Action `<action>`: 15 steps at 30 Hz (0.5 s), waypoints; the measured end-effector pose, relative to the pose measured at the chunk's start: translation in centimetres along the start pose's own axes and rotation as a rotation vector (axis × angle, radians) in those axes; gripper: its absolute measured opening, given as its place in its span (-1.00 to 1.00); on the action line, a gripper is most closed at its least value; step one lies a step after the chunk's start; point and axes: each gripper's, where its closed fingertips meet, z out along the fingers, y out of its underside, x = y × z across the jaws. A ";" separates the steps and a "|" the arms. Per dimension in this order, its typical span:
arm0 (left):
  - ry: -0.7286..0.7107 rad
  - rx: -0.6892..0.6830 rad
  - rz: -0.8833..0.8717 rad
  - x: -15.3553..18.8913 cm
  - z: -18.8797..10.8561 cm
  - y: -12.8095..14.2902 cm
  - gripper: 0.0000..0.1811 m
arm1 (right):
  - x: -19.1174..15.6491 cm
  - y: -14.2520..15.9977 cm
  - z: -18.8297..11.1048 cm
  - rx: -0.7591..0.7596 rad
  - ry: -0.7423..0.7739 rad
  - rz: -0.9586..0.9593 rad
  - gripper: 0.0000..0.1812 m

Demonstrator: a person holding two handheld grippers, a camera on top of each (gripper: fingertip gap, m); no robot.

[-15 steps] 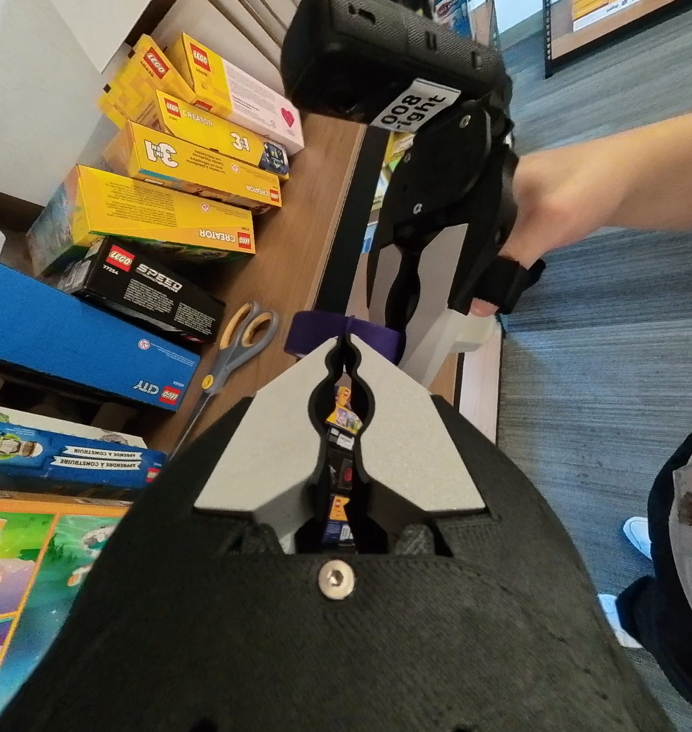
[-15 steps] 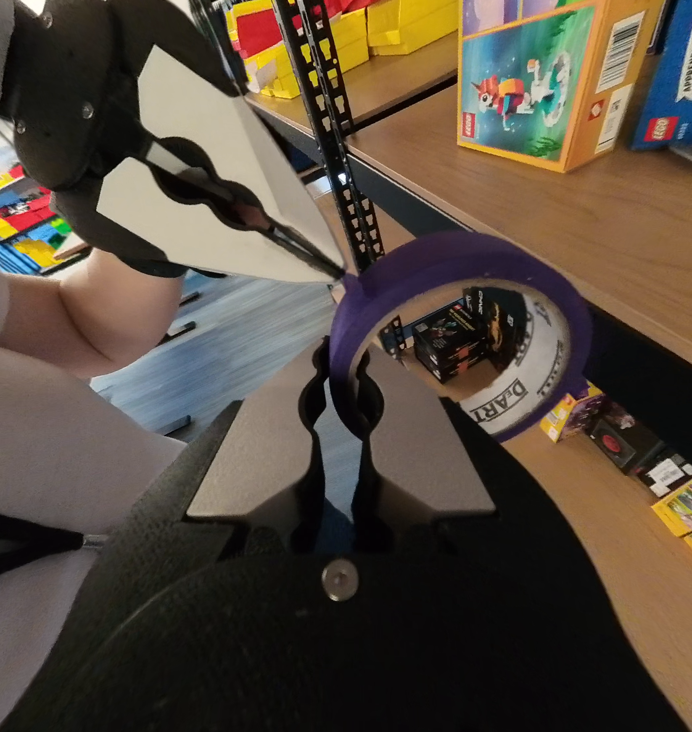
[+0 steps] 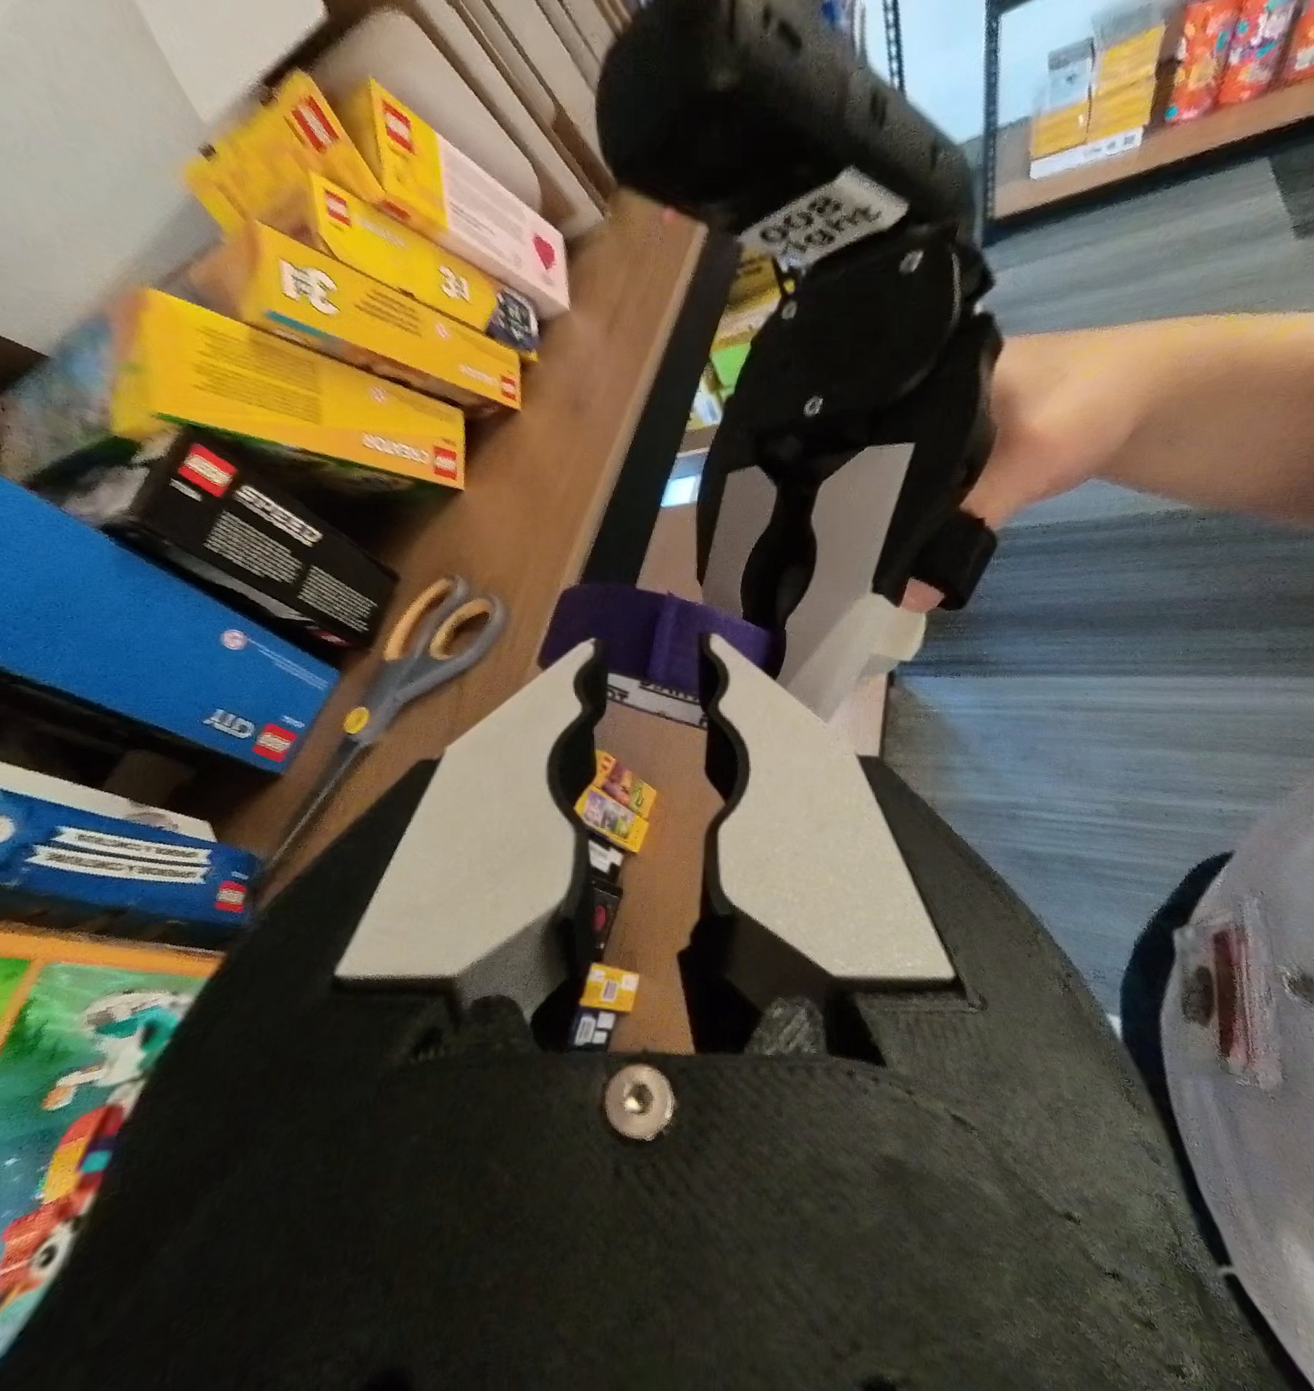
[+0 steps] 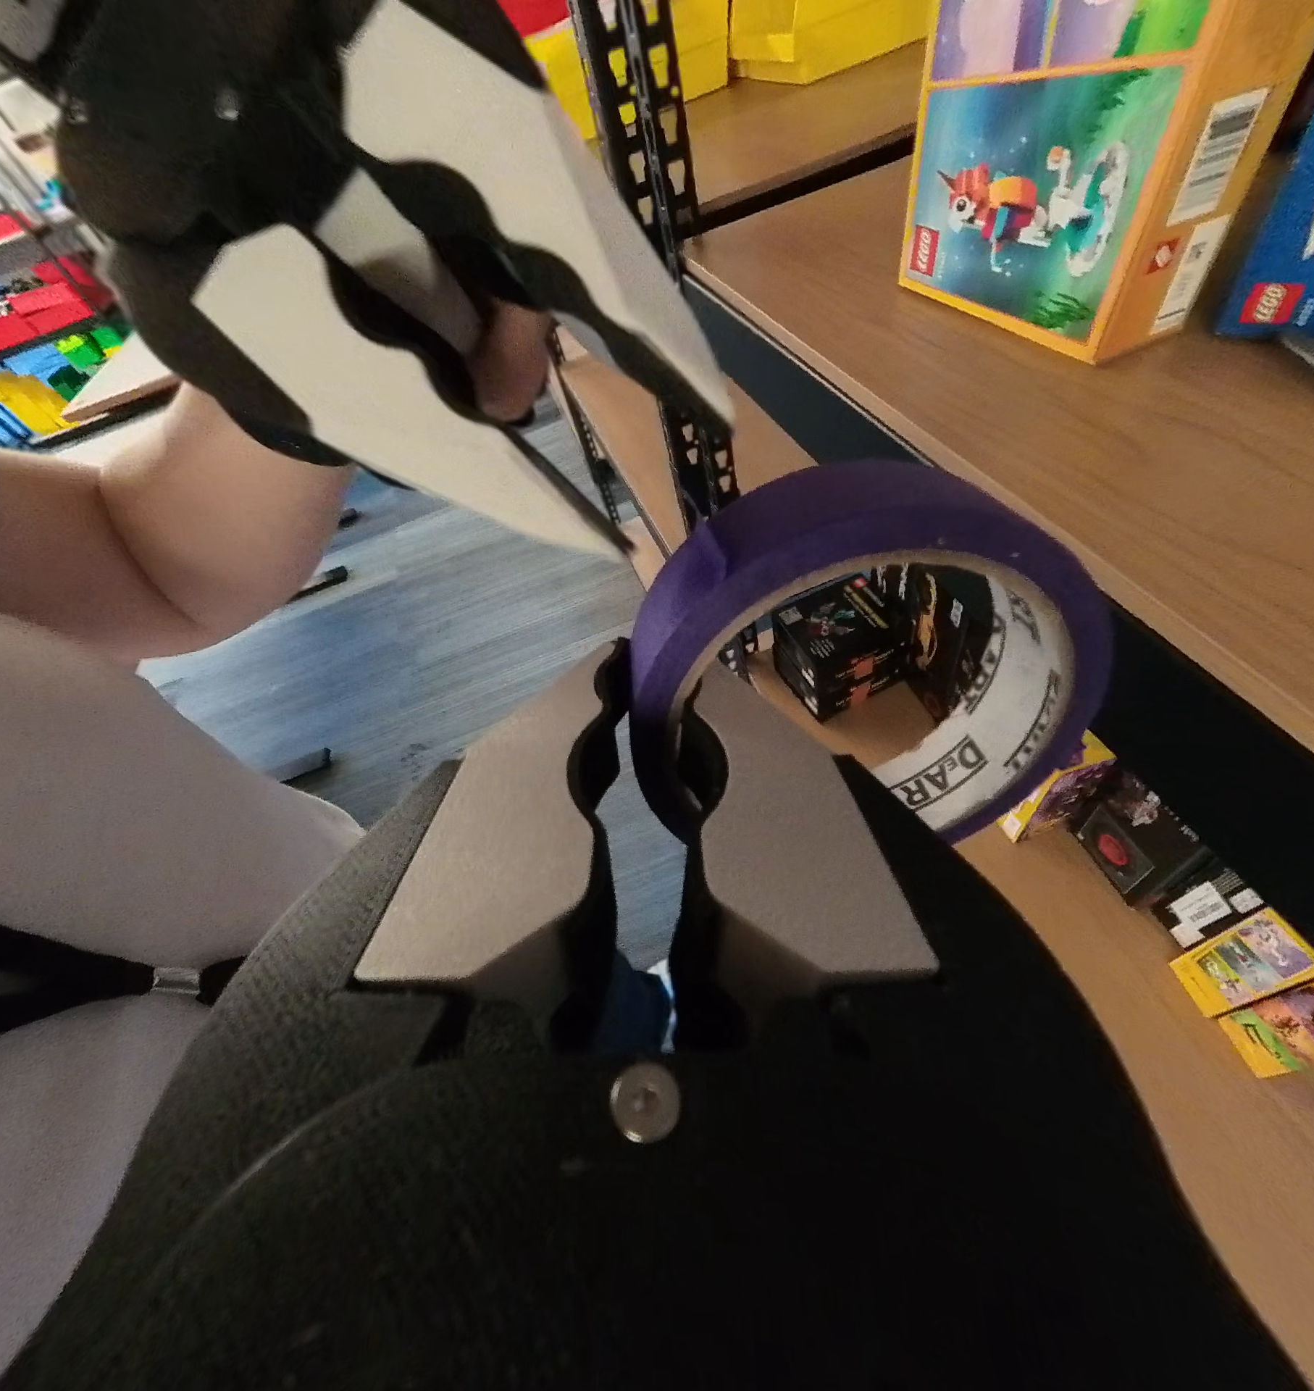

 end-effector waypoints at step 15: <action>-0.039 -0.051 0.148 0.9 0.7 0.1 -1.00 | 0.7 -0.1 -0.1 0.023 0.008 0.124 -0.90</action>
